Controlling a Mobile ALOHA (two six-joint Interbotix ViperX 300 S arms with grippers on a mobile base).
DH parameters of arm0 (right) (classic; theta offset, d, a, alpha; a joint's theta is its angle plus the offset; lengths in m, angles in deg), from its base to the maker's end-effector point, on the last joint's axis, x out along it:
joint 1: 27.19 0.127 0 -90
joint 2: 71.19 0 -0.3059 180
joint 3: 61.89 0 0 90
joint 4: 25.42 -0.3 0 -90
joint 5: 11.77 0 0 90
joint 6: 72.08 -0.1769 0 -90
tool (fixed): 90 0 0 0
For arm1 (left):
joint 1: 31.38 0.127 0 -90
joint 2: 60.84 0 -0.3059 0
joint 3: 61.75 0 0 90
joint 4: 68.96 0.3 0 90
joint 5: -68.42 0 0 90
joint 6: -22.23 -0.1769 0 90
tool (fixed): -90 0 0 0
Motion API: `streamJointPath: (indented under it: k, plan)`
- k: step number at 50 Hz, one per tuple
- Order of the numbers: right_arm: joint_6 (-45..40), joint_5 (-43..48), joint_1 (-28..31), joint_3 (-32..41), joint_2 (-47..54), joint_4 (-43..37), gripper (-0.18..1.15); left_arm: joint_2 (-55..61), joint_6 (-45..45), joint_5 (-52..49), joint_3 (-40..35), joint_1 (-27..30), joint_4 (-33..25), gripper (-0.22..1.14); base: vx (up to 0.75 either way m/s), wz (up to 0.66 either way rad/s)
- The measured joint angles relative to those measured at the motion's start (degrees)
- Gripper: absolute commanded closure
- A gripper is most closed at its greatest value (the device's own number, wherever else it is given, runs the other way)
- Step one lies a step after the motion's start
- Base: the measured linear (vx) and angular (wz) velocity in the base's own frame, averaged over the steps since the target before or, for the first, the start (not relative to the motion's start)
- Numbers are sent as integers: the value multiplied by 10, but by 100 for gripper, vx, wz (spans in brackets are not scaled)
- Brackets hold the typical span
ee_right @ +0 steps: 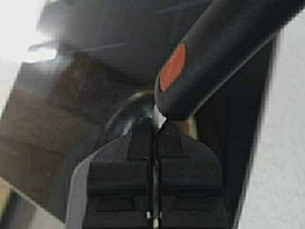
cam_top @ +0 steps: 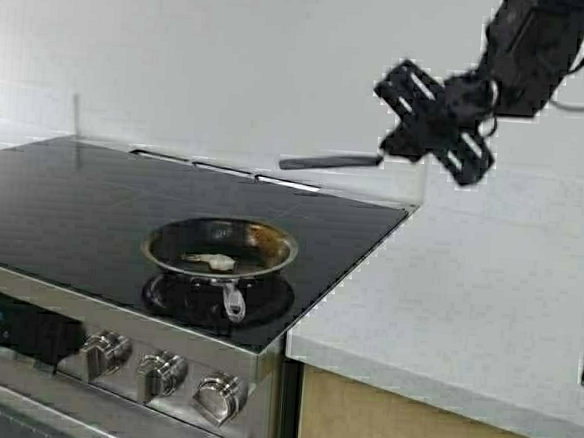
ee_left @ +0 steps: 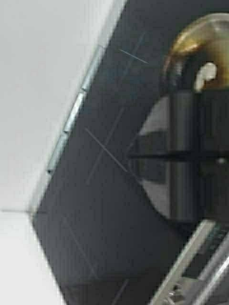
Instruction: Add oil to the pan and cook the shrimp and serve it
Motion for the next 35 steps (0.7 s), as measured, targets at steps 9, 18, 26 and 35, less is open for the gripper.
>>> streamJointPath:
  k: [9,18,26,35]
  plan:
    - [38,1,15,-32,-50,-14,87,40,-8,-36,-11,-58,4,88,0,1]
    - [40,27,9,-65,-69,-39,87,80,-10,-43,-18,-72,10,79,-1,1]
    - [40,46,11,-77,-71,-45,87,83,-9,-23,-19,-73,11,22,0,0]
    - [41,65,10,-85,-71,-46,87,127,-5,-9,-18,-73,10,-13,0,0]
